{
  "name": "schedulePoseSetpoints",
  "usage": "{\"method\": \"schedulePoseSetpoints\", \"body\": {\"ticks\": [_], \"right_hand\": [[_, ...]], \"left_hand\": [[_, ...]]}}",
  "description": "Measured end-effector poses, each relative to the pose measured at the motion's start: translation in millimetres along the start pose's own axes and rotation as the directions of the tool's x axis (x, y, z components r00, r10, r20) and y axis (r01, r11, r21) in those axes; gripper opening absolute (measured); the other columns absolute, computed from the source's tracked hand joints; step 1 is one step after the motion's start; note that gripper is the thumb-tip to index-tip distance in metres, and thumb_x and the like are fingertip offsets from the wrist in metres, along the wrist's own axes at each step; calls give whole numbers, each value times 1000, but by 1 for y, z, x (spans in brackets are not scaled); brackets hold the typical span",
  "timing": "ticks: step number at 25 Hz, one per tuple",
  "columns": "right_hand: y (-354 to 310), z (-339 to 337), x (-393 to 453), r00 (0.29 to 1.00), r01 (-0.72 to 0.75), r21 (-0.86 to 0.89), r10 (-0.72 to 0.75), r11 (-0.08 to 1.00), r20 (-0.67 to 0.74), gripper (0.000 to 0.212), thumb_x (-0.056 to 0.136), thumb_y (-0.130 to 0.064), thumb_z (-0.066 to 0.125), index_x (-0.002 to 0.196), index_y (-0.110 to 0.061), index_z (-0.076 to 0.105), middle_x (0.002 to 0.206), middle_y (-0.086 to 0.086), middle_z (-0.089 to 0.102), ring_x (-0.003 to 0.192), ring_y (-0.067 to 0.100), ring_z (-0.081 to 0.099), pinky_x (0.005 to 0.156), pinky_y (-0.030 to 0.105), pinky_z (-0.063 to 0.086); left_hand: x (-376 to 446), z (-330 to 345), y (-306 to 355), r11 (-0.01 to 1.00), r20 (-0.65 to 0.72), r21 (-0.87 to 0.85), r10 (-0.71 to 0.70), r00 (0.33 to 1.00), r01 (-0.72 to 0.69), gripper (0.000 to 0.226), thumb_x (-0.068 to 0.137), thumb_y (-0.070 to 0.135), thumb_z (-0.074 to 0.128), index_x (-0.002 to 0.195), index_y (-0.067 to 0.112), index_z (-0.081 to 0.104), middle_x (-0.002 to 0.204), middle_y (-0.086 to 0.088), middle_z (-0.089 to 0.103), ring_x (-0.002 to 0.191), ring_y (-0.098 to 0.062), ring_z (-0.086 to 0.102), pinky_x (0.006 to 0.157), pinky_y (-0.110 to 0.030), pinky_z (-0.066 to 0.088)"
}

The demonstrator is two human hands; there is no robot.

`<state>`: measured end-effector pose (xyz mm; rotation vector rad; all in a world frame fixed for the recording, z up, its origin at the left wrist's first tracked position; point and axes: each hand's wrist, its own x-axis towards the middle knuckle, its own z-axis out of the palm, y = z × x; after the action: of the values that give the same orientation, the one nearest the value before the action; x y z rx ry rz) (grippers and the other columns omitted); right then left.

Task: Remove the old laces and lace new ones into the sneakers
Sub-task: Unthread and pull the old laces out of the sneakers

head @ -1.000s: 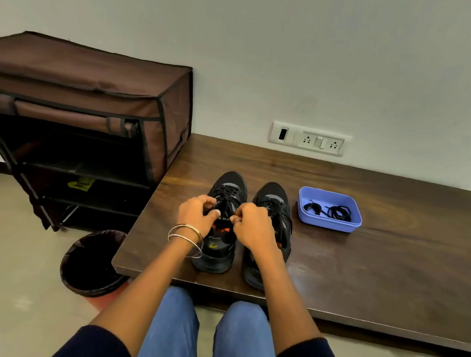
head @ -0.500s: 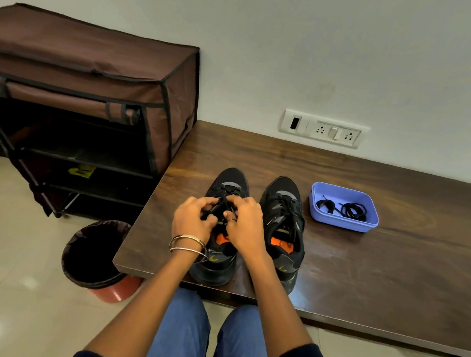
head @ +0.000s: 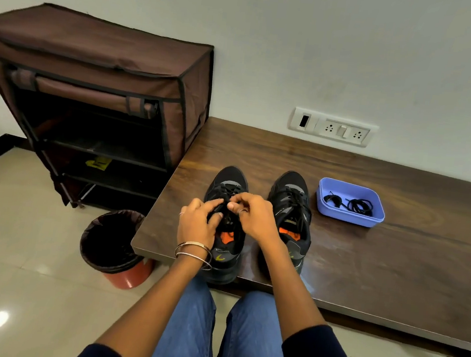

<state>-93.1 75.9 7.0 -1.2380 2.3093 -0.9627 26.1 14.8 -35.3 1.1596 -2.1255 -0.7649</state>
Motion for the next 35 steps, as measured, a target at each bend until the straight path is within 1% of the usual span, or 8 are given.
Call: {"method": "schedulePoseSetpoints", "body": {"ticks": [3, 7, 13, 18, 22, 28, 31, 35], "right_hand": [[3, 0, -1, 997, -10, 51, 14, 999, -75, 21, 97, -11, 53, 106, -7, 72, 102, 10, 73, 101, 24, 66, 92, 37, 51], [-2, 6, -2, 999, 26, -130, -32, 991, -44, 35, 92, 1, 53, 119, -14, 68, 114, 9, 70, 109, 21, 62, 96, 25, 44], [-9, 3, 1, 993, 104, -365, -119, 925, -18, 24, 96, -9, 51, 113, -12, 68, 107, 13, 67, 101, 32, 61, 80, 38, 51], [-5, 5, -9, 990, 95, -320, -121, 943, -65, 26, 95, -20, 55, 116, -25, 69, 108, 6, 69, 102, 28, 63, 77, 36, 54], [-10, 13, -17, 962, 150, -526, -247, 837, -118, 22, 95, -20, 48, 107, -11, 65, 106, 5, 60, 103, 23, 55, 64, 31, 40], [-1, 10, -17, 981, 63, -36, -68, 997, -182, 20, 86, -10, 65, 106, -14, 62, 101, 4, 61, 92, 17, 59, 84, 37, 51], [-3, 17, -24, 997, 71, -263, -78, 962, -16, 48, 83, -22, 73, 126, -16, 52, 122, 6, 50, 114, 22, 48, 92, 35, 46], [-10, 14, -22, 989, 89, -423, -131, 902, -70, 35, 89, -22, 63, 121, -15, 52, 121, 5, 51, 113, 25, 50, 84, 35, 46]], "left_hand": [[-1, -1, 1, 997, -7, 72, 3, 1000, -3, 34, 91, 21, 60, 123, 29, 63, 101, -5, 57, 96, -28, 48, 77, -34, 42], [-3, -2, 7, 993, -19, 119, 7, 1000, -4, 34, 89, 12, 57, 119, 28, 60, 106, -2, 56, 97, -28, 48, 77, -34, 41], [-1, -5, 9, 989, 20, 145, 11, 1000, -13, 34, 90, 9, 55, 118, 28, 57, 112, 2, 57, 102, -26, 46, 76, -35, 43], [1, -6, 9, 994, 38, 112, 9, 999, -13, 34, 88, 9, 57, 116, 28, 59, 113, 3, 59, 102, -25, 48, 79, -35, 44], [1, -5, 6, 995, 55, 101, 6, 998, -11, 36, 87, 9, 58, 117, 29, 59, 115, 4, 60, 103, -24, 49, 83, -37, 46], [2, -4, 4, 998, 52, 53, 22, 998, -25, 31, 89, 15, 59, 118, 27, 62, 108, 0, 61, 99, -27, 50, 81, -37, 45], [2, -1, -3, 999, 33, -14, 40, 999, -40, 30, 87, 13, 61, 114, 26, 66, 100, -3, 61, 92, -27, 53, 82, -33, 43], [2, -2, -4, 996, 27, -80, 42, 999, -40, 33, 86, 10, 62, 113, 27, 69, 93, -4, 59, 88, -28, 55, 83, -33, 43]]}}
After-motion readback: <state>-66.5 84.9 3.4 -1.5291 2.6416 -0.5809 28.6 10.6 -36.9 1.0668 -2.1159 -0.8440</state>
